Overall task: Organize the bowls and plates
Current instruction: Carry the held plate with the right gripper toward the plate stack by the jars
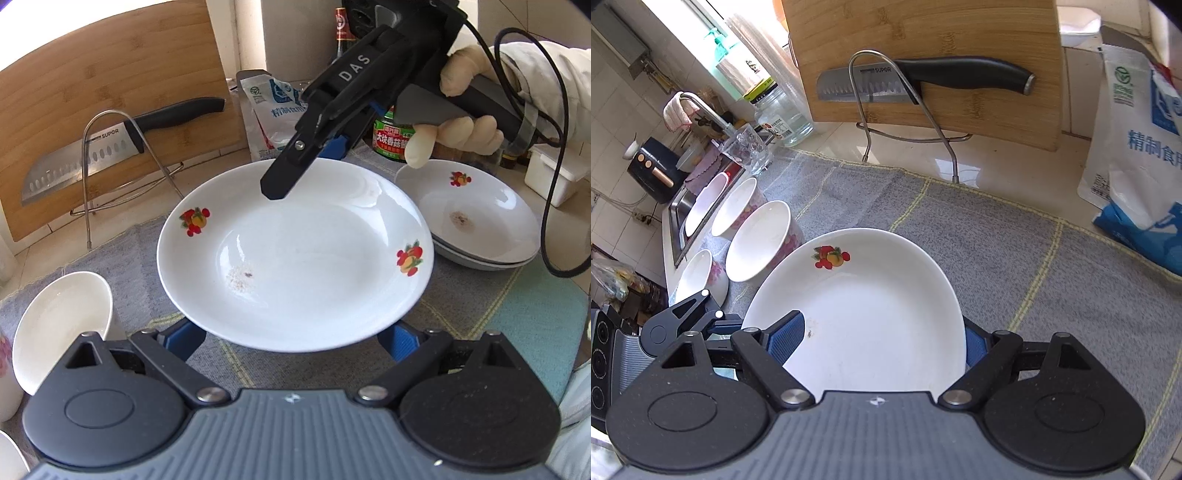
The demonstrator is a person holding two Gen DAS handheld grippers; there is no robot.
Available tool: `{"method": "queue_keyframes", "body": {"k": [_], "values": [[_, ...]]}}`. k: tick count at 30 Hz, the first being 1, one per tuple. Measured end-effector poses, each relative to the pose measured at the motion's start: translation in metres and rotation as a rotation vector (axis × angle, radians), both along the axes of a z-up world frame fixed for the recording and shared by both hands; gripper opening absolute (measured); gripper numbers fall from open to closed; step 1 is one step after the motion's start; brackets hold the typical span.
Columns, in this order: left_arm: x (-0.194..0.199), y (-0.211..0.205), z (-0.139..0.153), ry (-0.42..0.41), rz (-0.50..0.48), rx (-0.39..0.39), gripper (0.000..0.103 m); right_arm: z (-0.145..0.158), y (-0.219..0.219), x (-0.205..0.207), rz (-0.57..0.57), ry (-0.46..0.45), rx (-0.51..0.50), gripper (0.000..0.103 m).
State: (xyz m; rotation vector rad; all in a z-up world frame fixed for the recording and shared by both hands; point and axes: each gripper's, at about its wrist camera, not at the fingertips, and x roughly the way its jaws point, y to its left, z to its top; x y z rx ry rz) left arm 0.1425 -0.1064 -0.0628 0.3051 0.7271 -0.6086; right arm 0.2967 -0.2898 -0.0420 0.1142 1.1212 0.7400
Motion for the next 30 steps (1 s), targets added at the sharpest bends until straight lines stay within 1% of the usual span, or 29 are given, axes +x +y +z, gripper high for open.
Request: {"method": "queue_keyframes", "body": {"k": [5,15,22,30], "values": [[-0.006,-0.010,0.007,0.016,-0.048,-0.003,0.098,0.005,-0.016,-0.016,-0.051,-0.009,0.002,0.090],[-0.017,-0.038,0.018,0.005,-0.184,0.002,0.098,0.018,-0.055,-0.055,-0.164,-0.043,-0.008,0.090],[-0.017,-0.067,0.019,0.029,-0.298,-0.019,0.098,0.019,-0.094,-0.083,-0.274,-0.046,-0.023,0.090],[-0.015,-0.098,0.012,0.047,-0.411,-0.020,0.098,0.013,-0.132,-0.112,-0.387,-0.038,-0.032,0.090]]}}
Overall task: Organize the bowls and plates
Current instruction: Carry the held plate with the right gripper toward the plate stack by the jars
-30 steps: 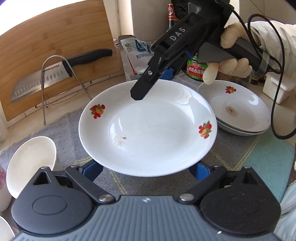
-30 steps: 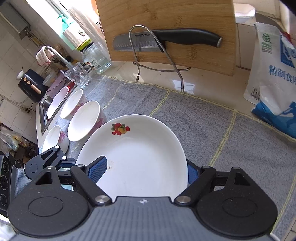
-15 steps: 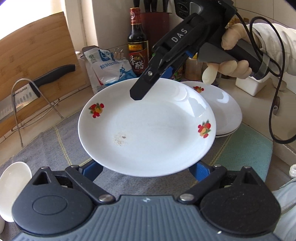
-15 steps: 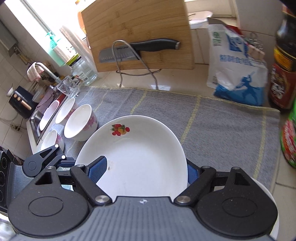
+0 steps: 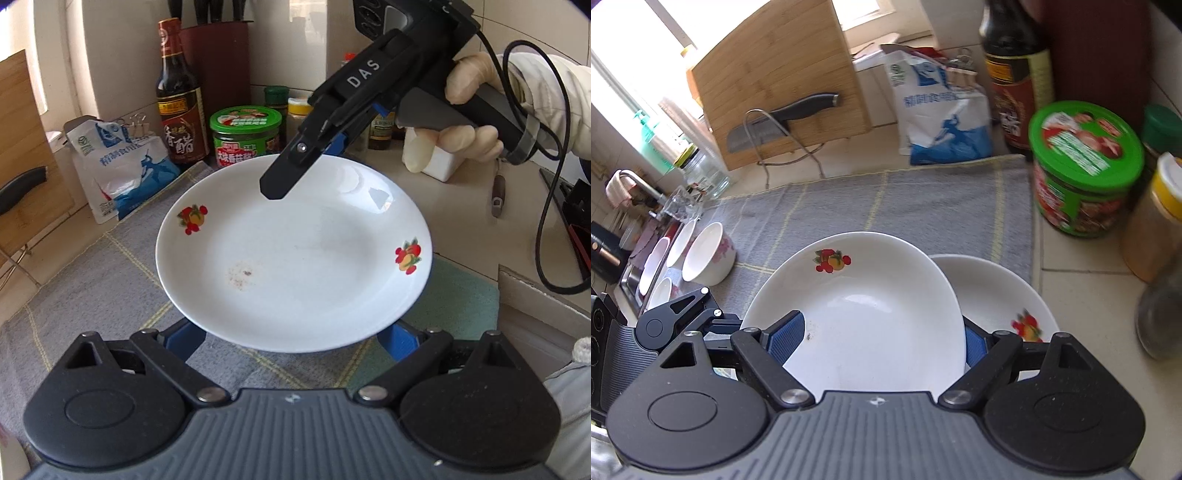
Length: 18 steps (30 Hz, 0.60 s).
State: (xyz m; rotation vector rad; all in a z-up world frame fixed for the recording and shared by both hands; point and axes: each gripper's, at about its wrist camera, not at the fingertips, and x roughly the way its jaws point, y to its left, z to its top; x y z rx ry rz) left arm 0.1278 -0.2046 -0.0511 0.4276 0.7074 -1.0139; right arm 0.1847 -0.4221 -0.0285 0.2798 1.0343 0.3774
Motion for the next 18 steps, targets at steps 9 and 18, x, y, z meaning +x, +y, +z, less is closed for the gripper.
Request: {"method": "queue_keyframes", "body": {"k": [9,18], "values": [[0.002,-0.013,-0.008,0.000,-0.070,0.012,0.098,-0.007,-0.020,-0.016,-0.070,0.008,0.002,0.090],[0.010,-0.020,-0.011,0.019,-0.126,0.027,0.098,-0.011,-0.032,-0.026,-0.113,0.019,-0.004,0.090]]}}
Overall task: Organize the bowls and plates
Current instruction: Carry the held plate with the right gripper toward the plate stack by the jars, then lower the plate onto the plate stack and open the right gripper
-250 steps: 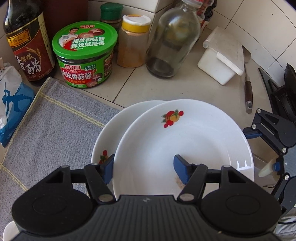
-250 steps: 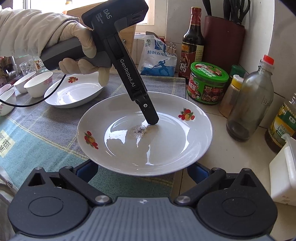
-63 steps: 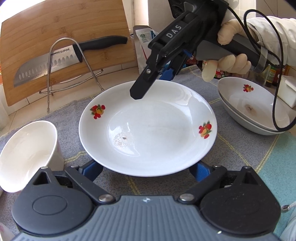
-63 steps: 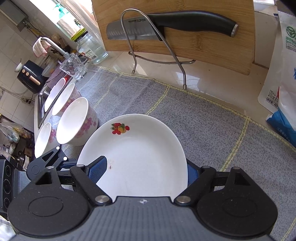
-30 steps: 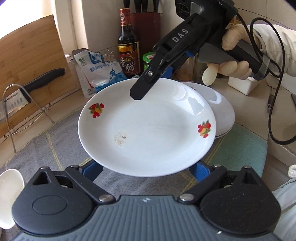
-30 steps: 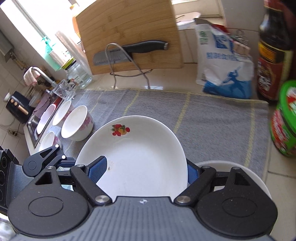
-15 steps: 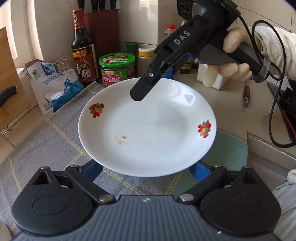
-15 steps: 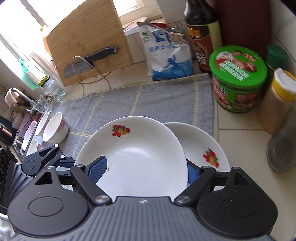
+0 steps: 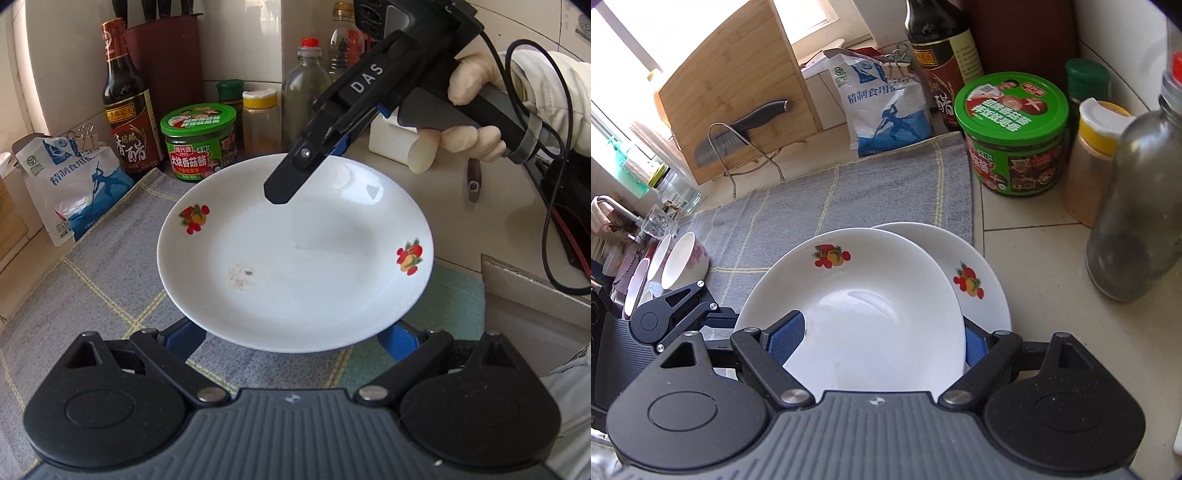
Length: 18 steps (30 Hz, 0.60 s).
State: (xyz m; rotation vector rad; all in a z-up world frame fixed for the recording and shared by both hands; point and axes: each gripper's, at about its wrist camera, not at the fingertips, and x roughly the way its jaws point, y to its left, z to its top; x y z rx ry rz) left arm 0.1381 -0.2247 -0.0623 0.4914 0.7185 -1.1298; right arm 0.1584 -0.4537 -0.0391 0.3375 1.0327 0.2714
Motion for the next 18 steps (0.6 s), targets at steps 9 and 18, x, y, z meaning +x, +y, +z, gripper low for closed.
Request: {"method": "queue_keyframes", "body": {"k": [9,18], "values": [[0.008,-0.003,-0.003,0.011,-0.003,0.004,0.098,-0.001,-0.008,-0.010,-0.031,0.010,0.004,0.090],[0.012,-0.009,-0.004,0.004,-0.015,0.011,0.098,-0.001,-0.013,-0.020,-0.062,0.025,-0.001,0.090]]}}
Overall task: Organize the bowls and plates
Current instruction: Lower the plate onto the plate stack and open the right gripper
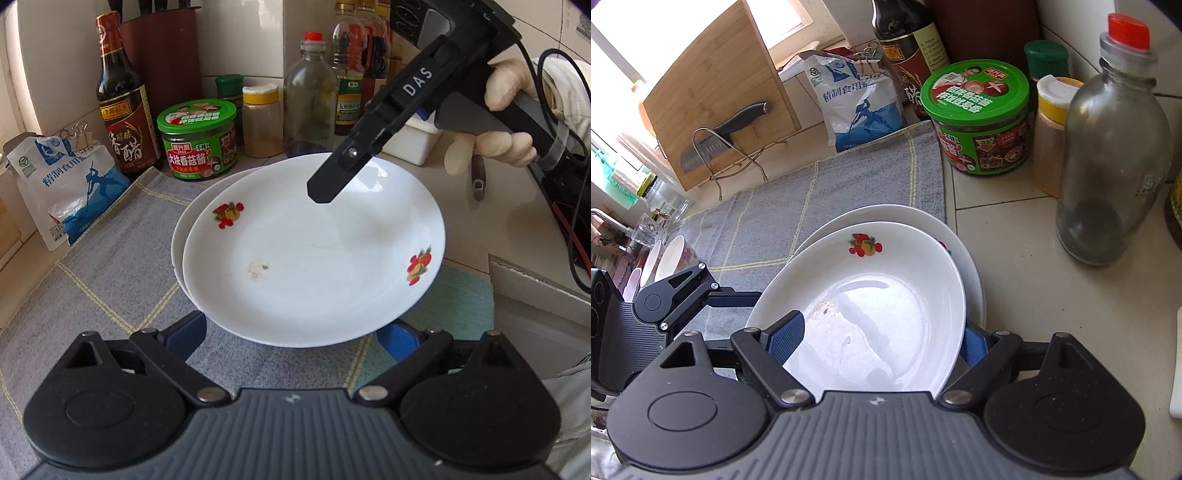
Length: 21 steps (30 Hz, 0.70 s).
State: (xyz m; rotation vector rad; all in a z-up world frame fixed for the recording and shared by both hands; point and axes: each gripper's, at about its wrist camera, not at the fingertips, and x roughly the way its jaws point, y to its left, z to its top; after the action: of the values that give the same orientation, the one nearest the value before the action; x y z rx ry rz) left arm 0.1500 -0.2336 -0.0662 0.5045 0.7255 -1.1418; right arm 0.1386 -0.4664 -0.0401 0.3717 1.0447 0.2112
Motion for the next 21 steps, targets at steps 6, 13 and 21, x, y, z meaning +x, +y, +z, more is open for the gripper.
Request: {"method": "queue_keyframes", "body": {"k": [6,13,21], "values": [[-0.0024,-0.0031,-0.0016,-0.036,-0.021,0.009,0.098,0.0021,-0.0011,-0.0048,-0.012,-0.002,-0.011,0.090],[-0.0054,-0.0020,0.0007,-0.048,-0.027,-0.012,0.098,0.0076,0.0047,-0.0074,-0.013,-0.011,-0.042,0.090],[-0.0090,-0.0005,0.0017,-0.060,-0.028,-0.027,0.098,0.0036,0.0085,-0.0102,-0.029,0.009,-0.070,0.090]]}}
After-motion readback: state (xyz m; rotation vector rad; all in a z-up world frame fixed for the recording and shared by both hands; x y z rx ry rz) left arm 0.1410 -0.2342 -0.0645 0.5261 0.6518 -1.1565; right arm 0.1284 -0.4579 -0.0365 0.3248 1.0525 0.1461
